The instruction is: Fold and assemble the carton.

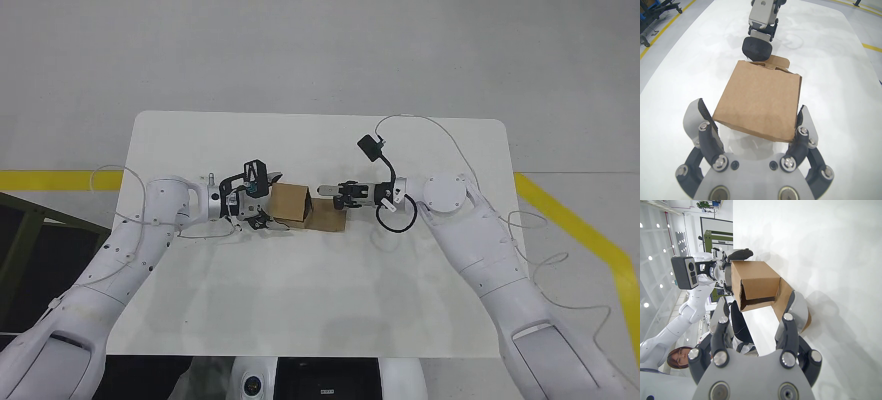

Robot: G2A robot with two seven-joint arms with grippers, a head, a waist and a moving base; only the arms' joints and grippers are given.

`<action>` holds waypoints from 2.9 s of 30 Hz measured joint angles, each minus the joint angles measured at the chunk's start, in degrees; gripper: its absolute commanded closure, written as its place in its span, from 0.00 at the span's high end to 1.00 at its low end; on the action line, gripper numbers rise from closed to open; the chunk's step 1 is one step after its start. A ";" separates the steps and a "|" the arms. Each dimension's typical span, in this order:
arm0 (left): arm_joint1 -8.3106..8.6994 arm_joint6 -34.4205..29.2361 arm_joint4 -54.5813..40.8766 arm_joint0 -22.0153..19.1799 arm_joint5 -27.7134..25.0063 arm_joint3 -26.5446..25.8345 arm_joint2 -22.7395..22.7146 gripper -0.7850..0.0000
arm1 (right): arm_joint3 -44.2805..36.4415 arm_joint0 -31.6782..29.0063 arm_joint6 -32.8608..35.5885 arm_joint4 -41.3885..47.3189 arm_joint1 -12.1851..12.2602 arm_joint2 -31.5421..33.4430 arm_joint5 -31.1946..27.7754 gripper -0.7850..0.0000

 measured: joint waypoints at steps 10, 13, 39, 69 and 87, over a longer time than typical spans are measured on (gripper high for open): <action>0.00 0.00 0.00 0.00 0.00 0.00 0.00 1.00 | 0.00 0.00 0.00 0.00 0.00 0.00 0.00 0.70; 0.00 0.00 0.00 0.00 0.00 0.00 0.00 1.00 | 0.00 0.00 0.00 0.00 0.00 0.00 0.00 0.70; 0.43 -1.44 -0.94 1.75 1.32 -1.71 -1.96 1.00 | -5.58 -3.39 5.65 3.29 1.69 3.87 -0.46 1.00; 0.71 1.11 1.81 3.10 0.20 -3.42 -4.18 1.00 | -0.25 -5.98 5.48 10.70 1.51 1.82 -2.06 1.00; 0.47 1.83 2.37 3.13 0.00 -2.81 -3.75 1.00 | 4.17 -2.01 7.25 21.14 -1.19 -1.56 -6.48 1.00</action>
